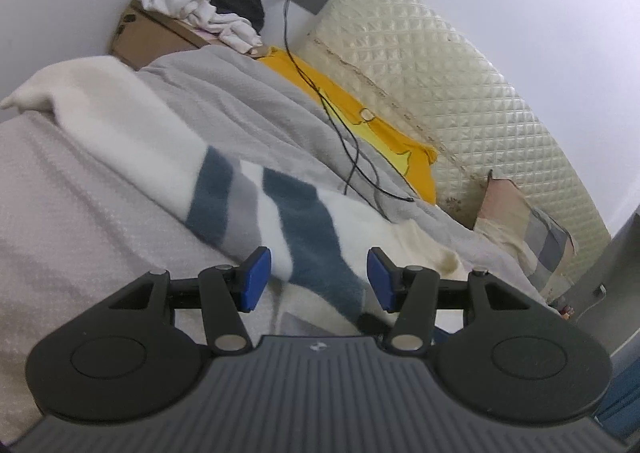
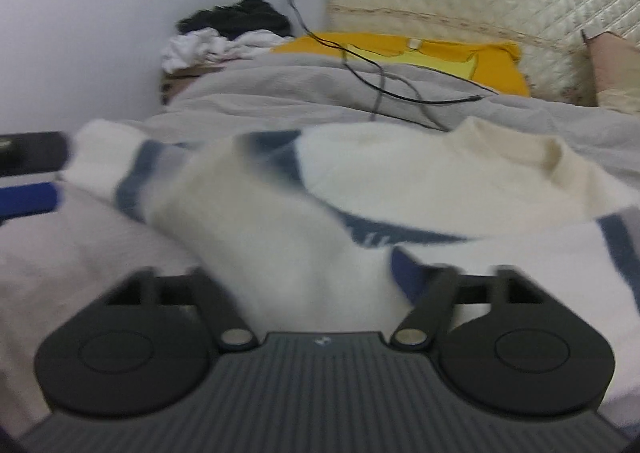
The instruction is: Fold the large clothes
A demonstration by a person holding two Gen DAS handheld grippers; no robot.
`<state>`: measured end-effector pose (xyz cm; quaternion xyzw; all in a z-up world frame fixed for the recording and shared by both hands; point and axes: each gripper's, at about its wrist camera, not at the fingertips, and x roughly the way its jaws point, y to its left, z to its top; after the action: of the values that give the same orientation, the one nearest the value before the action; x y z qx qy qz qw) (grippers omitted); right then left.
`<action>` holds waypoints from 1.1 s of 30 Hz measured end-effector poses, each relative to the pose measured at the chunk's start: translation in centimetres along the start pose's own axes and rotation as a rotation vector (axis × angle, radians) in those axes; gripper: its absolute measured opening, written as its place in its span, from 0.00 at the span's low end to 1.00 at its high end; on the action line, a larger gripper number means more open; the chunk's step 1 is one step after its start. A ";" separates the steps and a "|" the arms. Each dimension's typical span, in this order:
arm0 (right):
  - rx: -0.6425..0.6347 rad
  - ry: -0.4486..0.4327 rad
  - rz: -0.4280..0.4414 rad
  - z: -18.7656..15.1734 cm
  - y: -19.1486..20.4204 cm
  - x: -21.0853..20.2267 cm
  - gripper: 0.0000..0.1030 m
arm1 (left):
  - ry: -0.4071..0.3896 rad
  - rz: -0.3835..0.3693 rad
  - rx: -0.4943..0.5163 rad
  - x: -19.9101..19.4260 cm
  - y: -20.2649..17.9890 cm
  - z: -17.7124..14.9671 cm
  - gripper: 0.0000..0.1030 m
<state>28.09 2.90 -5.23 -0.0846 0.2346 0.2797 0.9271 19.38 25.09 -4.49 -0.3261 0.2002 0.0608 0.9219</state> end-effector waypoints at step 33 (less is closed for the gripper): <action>0.246 -0.026 -0.122 -7.0 -12.5 -2.8 0.67 | 0.237 0.111 0.488 11.0 -9.4 -11.7 0.57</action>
<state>30.28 -10.83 -9.68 0.0191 0.2495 0.1930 0.9488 27.87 10.20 -11.86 -0.0877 0.3330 0.0227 0.9386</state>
